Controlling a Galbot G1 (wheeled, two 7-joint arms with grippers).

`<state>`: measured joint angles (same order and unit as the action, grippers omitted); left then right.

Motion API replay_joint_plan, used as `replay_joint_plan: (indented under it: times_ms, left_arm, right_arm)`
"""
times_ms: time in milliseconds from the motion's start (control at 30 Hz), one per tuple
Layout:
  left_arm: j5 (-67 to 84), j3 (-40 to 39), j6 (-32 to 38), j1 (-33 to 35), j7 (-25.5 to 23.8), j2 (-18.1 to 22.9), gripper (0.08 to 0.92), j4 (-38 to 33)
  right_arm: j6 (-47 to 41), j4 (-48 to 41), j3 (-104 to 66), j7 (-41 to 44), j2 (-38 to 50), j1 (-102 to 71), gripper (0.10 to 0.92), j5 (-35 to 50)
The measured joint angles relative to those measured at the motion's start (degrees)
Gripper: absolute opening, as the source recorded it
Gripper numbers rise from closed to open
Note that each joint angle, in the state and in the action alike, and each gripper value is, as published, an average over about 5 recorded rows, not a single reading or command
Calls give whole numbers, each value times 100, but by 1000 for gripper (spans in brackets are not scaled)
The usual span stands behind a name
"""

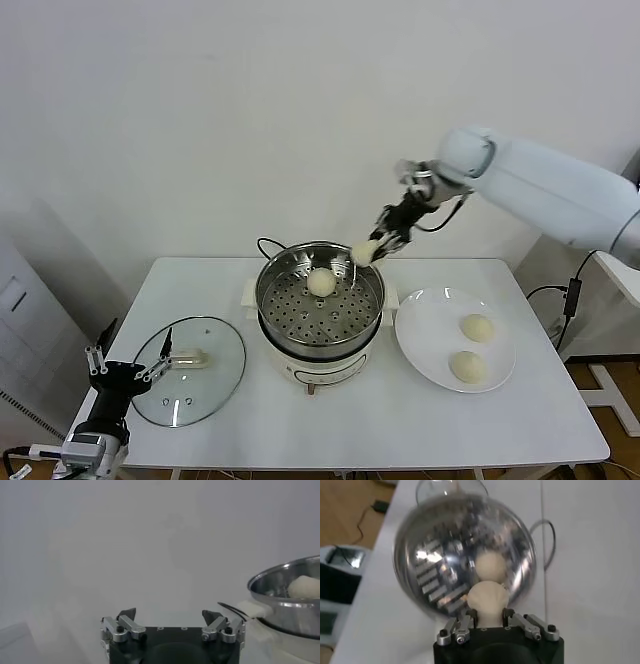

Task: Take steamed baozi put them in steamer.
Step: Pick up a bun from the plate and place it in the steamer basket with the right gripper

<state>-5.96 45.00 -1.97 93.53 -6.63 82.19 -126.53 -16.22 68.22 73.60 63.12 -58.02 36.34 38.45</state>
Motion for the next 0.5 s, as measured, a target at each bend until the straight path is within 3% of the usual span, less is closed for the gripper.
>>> replay_joint_plan:
  times_ms: [500]
  left_arm:
    - [5,28,36,31,-11,66,823,28]
  right_arm:
    - [-1260,236,-8,-1609,-1017,-774,372,320]
